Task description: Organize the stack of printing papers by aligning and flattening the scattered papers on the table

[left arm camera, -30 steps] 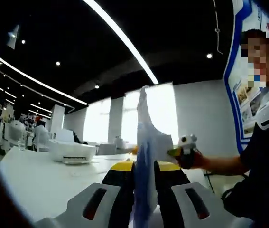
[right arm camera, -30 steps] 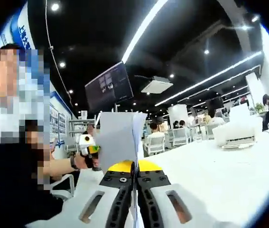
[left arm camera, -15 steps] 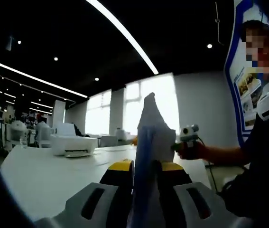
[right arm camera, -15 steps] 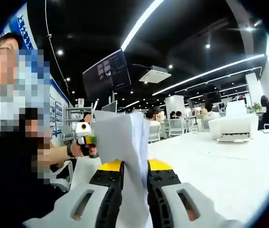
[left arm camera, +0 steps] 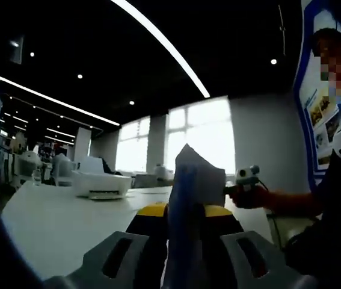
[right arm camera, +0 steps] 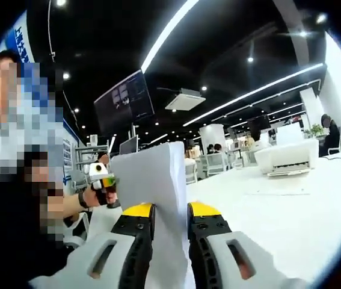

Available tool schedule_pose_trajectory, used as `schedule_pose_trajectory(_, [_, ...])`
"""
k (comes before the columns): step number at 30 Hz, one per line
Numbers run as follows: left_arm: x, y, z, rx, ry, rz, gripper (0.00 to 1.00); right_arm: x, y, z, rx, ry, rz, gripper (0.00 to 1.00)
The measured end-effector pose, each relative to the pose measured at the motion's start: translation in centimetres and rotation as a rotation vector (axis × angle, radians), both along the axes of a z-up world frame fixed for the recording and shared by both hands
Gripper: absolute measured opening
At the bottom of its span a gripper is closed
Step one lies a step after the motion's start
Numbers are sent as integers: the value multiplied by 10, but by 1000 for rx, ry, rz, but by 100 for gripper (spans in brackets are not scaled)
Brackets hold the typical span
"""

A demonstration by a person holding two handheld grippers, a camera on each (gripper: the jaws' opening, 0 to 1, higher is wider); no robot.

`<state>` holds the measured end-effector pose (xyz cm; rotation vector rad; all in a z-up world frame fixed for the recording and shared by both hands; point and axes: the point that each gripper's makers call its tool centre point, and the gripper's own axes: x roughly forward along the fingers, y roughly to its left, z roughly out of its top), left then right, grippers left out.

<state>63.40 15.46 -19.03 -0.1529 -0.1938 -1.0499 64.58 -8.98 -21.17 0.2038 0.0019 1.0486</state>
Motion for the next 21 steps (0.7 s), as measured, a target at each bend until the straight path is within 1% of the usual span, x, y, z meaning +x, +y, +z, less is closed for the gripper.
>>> schedule_pose_trajectory(4, [0, -13, -14, 31, 19, -11, 26, 1, 1, -3, -9, 2, -11, 17])
schedule_pose_trajectory(7, [1, -17, -21, 45, 36, -12, 26, 2, 1, -5, -9, 10, -17, 17])
schedule_pose_trajectory(10, [3, -14, -19, 33, 45, -2, 27, 1, 0, -5, -6, 17, -18, 17])
schedule_pose_trajectory(12, [5, -12, -15, 14, 46, 3, 27, 1, 1, -4, -6, 17, -18, 17])
schedule_pose_trajectory(13, [4, -13, -10, -6, 46, -6, 27, -1, 4, -4, -9, 15, -17, 17])
schedule_pose_trajectory(14, [4, -15, -9, -9, 44, -7, 28, -2, 6, -4, -18, 9, -21, 17])
schedule_pose_trajectory(18, [4, -25, -9, 0, 39, -20, 28, -5, 11, -4, -21, 4, -22, 18])
schedule_pose_trajectory(21, [4, -26, -10, 7, 33, -21, 28, -4, 8, -3, -19, 4, -32, 18])
